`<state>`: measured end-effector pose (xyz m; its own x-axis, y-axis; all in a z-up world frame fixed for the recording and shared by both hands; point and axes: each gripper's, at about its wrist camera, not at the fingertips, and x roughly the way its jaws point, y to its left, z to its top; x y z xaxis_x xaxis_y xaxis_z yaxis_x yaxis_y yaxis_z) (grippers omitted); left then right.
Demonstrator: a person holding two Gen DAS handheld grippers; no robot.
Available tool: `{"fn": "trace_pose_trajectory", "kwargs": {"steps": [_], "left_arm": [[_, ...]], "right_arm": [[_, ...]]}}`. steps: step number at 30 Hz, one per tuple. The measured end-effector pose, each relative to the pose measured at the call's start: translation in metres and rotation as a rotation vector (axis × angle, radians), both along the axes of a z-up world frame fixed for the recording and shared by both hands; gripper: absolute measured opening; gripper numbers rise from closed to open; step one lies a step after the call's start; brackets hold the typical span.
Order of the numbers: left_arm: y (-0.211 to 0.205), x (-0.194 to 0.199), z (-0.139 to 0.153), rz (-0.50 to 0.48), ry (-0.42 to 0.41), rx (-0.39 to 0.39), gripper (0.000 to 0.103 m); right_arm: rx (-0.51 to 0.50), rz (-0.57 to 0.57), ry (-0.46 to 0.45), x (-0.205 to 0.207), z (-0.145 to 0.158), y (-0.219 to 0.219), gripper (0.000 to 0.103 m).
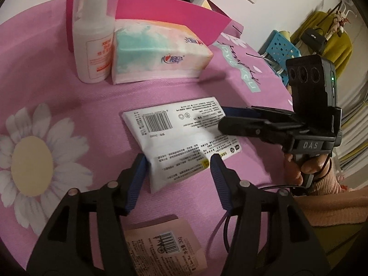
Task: Organize soft objects
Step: 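Move the right gripper to the white wet-wipe packet and grasp it, then lift the wet-wipe packet and carry it over the pink box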
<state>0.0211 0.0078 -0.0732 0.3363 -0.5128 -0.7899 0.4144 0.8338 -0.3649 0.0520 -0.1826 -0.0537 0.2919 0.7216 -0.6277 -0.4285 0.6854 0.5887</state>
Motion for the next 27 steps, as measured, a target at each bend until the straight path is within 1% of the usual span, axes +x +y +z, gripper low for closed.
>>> {"fn": "trace_pose_trajectory", "kwargs": {"steps": [3, 6, 7, 9, 12, 19, 27], "left_arm": [[0.003, 0.0, 0.0, 0.011, -0.001, -0.013, 0.058], [0.005, 0.001, 0.001, 0.026, 0.002, -0.022, 0.058], [0.006, 0.002, 0.001, 0.032, 0.001, -0.022, 0.055], [0.005, 0.002, 0.004, 0.038, -0.01, -0.015, 0.054], [0.005, 0.001, 0.012, 0.033, -0.029, -0.026, 0.054], [-0.001, 0.004, 0.034, 0.025, -0.086, -0.018, 0.054], [-0.012, 0.015, 0.063, 0.009, -0.157, -0.017, 0.054]], "right_arm": [[-0.01, -0.008, -0.016, 0.0, 0.003, -0.001, 0.03], [-0.029, -0.017, -0.027, -0.001, 0.004, -0.001, 0.026], [-0.031, -0.019, -0.029, -0.001, 0.004, -0.001, 0.025], [-0.03, -0.025, -0.036, -0.001, 0.008, -0.003, 0.025], [-0.033, -0.038, -0.05, -0.001, 0.014, -0.006, 0.025], [-0.03, -0.058, -0.109, 0.0, 0.036, -0.012, 0.025], [-0.035, -0.092, -0.159, 0.007, 0.061, -0.024, 0.025]]}}
